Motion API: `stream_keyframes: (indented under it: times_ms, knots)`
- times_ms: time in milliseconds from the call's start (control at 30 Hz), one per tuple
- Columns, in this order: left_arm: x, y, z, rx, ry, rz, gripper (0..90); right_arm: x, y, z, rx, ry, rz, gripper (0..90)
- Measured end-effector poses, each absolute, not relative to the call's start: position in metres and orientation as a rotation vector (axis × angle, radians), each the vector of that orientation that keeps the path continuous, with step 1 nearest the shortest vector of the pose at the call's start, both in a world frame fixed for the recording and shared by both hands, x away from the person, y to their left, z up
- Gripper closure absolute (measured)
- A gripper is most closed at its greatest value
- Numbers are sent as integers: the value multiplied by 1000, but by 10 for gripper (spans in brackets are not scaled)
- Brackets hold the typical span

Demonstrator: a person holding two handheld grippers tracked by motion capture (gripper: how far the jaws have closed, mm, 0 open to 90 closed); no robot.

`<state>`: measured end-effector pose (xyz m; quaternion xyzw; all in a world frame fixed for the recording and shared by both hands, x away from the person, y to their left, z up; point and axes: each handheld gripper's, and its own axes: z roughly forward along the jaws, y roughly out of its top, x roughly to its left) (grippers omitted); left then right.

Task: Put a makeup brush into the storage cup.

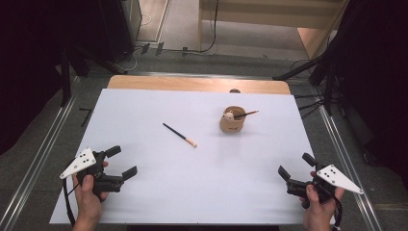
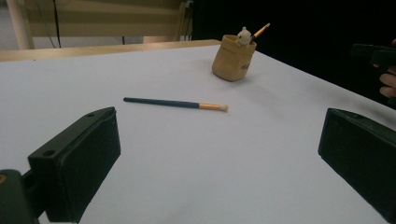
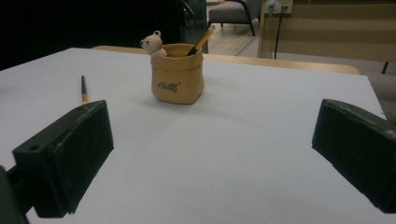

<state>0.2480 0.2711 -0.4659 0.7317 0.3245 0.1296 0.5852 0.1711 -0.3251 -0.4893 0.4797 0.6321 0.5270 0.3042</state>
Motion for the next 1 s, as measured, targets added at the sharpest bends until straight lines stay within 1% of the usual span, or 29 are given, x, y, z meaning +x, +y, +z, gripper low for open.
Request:
stream_keyframes:
  times_ms: [167, 400, 600, 767, 1000]
  knots:
    - [249, 261, -464, 1718, 750, 280, 0, 174, -316, -488, 1264, 1700, 1366, 0]
    - [254, 248, -460, 1731, 727, 250, 0, 174, -320, -486, 1287, 1683, 1398, 0]
    - [266, 233, -454, 1745, 696, 226, 0, 172, -321, -488, 1264, 1705, 1388, 0]
    - [281, 211, -451, 1782, 688, 212, 0, 170, -318, -489, 1259, 1729, 1376, 0]
    - [300, 194, -449, 1827, 673, 229, 0, 169, -315, -490, 1257, 1734, 1399, 0]
